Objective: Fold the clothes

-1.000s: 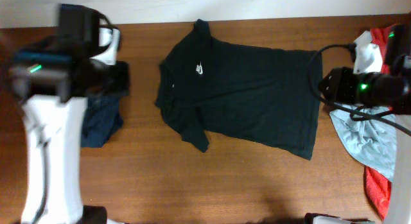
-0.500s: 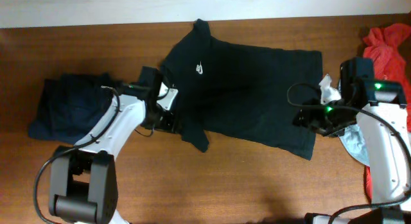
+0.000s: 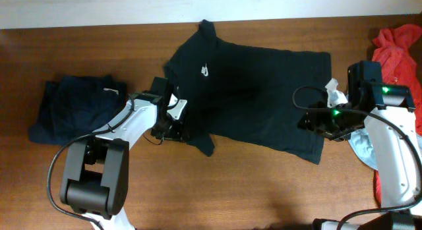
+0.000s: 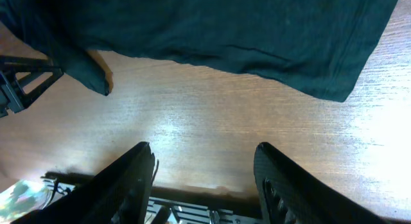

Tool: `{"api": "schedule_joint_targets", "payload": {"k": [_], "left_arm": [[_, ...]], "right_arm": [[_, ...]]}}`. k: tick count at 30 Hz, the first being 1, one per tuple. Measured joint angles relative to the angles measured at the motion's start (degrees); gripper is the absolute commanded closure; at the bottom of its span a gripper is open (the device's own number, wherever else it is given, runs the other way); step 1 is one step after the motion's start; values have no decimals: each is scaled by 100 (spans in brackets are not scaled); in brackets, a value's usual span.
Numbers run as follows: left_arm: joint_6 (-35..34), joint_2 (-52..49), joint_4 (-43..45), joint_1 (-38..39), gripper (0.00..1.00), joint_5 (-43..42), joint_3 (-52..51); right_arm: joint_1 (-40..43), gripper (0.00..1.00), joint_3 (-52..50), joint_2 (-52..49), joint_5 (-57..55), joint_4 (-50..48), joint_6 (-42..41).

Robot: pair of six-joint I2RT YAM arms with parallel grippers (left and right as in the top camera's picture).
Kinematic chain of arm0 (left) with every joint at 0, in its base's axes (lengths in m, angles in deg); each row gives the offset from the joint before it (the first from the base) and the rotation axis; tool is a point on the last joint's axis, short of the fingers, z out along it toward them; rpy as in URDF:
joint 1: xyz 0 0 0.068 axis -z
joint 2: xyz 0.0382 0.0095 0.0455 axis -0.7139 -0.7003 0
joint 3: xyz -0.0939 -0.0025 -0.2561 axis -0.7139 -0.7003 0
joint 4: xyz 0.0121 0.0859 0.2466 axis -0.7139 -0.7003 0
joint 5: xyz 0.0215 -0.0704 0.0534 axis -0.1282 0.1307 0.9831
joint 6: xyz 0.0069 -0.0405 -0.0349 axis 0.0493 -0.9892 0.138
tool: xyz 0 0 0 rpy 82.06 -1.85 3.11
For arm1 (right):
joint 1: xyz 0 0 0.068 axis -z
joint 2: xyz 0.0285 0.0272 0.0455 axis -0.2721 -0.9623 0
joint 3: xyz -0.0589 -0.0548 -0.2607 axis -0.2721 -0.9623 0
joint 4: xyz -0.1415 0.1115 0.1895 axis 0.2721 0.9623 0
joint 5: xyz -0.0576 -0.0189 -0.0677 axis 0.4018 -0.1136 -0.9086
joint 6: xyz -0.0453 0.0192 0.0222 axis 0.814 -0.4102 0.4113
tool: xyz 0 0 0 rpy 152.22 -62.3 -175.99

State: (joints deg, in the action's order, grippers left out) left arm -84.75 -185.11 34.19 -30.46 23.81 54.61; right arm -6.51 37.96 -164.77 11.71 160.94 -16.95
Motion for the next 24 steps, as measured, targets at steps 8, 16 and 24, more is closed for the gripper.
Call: {"api": "schedule_joint_targets", "payload": {"k": [8,16,24], "left_arm": [[-17,-4,225,0,61,208,-2],[-76,-85,560,0,96,361,-2],[-61,-111,232,0,99,409,50]], "right_arm": [[0,46,-2,0,11,-28,0],[0,46,-7,0,11,-37,2],[0,47,-7,0,11,-39,-2]]}}
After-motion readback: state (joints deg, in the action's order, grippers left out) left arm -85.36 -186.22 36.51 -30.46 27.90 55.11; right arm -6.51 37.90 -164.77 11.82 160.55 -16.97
